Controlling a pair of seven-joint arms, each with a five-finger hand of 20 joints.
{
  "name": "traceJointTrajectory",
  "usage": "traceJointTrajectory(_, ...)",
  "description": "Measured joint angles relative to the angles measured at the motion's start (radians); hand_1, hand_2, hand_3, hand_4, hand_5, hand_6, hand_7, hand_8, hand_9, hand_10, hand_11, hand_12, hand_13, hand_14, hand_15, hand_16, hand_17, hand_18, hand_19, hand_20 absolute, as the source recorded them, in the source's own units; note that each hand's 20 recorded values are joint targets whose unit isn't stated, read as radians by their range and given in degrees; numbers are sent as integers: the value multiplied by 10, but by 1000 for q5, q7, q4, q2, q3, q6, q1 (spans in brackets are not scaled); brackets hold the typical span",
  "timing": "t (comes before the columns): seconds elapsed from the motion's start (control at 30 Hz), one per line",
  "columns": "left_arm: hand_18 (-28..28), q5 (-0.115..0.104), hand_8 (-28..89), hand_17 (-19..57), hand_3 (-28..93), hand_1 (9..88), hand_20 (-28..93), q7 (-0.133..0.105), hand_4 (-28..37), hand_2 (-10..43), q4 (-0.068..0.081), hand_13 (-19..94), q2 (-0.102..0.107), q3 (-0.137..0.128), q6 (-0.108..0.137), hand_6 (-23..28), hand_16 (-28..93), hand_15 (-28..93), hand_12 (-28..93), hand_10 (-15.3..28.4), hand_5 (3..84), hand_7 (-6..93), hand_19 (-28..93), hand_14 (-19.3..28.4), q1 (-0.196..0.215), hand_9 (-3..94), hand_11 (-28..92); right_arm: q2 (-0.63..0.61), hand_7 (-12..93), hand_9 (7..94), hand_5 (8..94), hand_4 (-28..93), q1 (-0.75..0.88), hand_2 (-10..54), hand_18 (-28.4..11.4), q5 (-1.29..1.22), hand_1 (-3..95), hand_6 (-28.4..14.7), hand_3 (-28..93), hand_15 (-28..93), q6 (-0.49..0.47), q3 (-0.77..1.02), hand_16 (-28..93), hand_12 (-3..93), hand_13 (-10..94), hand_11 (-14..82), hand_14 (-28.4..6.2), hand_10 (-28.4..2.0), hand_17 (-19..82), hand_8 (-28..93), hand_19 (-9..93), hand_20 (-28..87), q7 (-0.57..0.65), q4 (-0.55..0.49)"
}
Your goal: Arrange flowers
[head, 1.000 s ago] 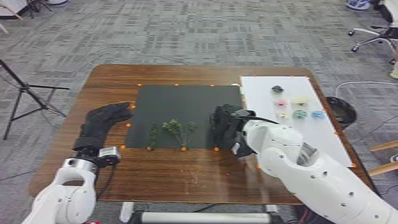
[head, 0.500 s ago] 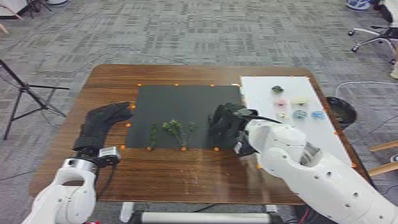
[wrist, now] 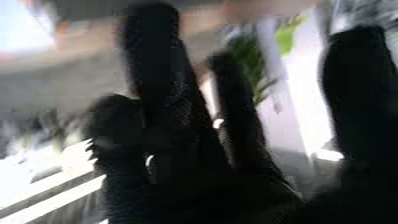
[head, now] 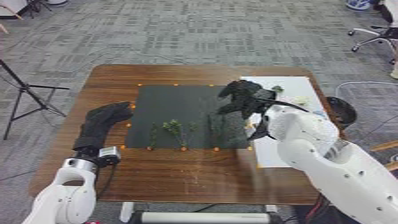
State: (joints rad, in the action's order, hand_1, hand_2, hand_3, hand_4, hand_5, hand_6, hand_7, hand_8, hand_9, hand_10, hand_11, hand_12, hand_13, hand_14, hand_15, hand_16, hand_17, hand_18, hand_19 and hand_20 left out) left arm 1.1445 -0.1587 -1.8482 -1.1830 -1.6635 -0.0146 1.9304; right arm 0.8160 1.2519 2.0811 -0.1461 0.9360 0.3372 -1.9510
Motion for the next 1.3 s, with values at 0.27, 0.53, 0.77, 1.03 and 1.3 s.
traceJointTrajectory(0.27, 135, 0, -66, 84, 659, 270, 208, 0, -240, 68, -1, 441, -1, -1, 0, 17, 24, 265, 145, 152, 561, 154, 133, 191, 3, 536, 215, -83, 106, 572, 508, -91, 90, -95, -188, 76, 340, -37, 627, 434, 242, 186, 325, 217, 752, 100, -100, -169, 445, -31, 811, 482, -22, 88)
traceJointTrajectory(0.53, 134, -1, -65, 84, 660, 270, 208, 0, -240, 68, -5, 441, -1, -5, 0, 18, 24, 265, 145, 151, 560, 154, 133, 192, 8, 536, 216, -151, 125, 610, 546, -100, 160, -95, -183, 80, 356, -34, 626, 457, 183, 239, 321, 213, 772, 114, -93, -165, 459, -37, 823, 493, 0, 124)
traceJointTrajectory(0.77, 134, -1, -64, 84, 659, 270, 208, 0, -240, 68, -6, 441, -1, -7, 0, 21, 24, 265, 145, 152, 559, 152, 132, 192, 11, 535, 215, -142, 132, 636, 569, -100, 185, -95, -178, 100, 359, -32, 625, 454, 174, 211, 321, 210, 791, 122, -83, -161, 471, -39, 829, 494, 7, 166)
traceJointTrajectory(1.03, 121, -18, -66, 116, 663, 247, 214, -102, -275, 110, -5, 450, 1, 19, 100, 27, 19, 245, 142, 154, 575, 161, 129, 186, 15, 552, 221, -122, 137, 648, 584, -104, 199, -95, -175, 118, 381, -31, 630, 458, 155, 181, 325, 211, 800, 131, -78, -156, 480, -42, 834, 494, 9, 194)
traceJointTrajectory(1.3, 123, -106, -66, 112, 674, 246, 220, -181, -281, 99, -10, 466, -1, 5, 271, 28, 24, 268, 147, 153, 582, 166, 125, 190, 29, 565, 230, -107, 164, 680, 612, -130, 217, -95, -153, 142, 490, -24, 628, 467, 143, 165, 331, 212, 824, 160, -59, -143, 509, -46, 840, 488, 13, 219)
